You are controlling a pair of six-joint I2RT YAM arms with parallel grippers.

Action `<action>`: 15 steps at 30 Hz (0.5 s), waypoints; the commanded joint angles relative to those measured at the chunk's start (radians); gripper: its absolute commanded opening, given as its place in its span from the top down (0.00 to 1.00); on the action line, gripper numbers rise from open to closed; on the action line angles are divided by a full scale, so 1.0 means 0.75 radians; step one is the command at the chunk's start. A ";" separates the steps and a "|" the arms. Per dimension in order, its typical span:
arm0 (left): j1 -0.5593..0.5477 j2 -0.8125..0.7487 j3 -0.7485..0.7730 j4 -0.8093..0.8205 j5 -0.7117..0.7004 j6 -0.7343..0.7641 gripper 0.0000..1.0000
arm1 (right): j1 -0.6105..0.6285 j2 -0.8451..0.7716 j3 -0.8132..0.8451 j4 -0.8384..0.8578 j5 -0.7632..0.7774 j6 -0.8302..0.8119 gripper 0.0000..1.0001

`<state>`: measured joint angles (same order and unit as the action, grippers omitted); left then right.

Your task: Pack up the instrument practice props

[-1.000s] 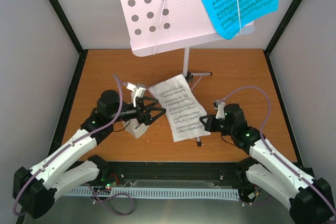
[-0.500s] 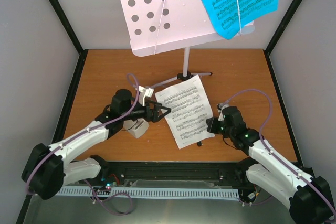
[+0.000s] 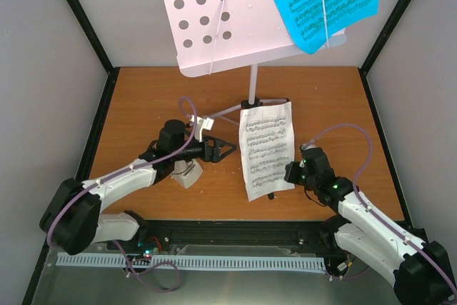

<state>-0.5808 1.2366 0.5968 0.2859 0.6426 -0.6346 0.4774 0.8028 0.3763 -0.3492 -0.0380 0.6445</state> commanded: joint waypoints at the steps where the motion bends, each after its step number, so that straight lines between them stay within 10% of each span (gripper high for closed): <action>1: -0.007 0.075 0.035 0.196 0.076 -0.071 0.12 | -0.003 -0.029 -0.026 0.029 -0.011 0.031 0.97; 10: -0.113 0.289 0.180 0.259 0.088 -0.058 0.20 | -0.003 -0.047 -0.024 0.043 -0.034 0.031 0.97; 15: -0.142 0.381 0.239 0.237 0.031 -0.064 0.42 | -0.003 -0.078 -0.021 0.041 -0.043 0.047 0.97</action>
<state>-0.6716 1.4887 0.7212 0.4309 0.6876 -0.6804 0.4774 0.7704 0.3634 -0.3401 -0.0643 0.6601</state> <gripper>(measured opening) 0.645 0.029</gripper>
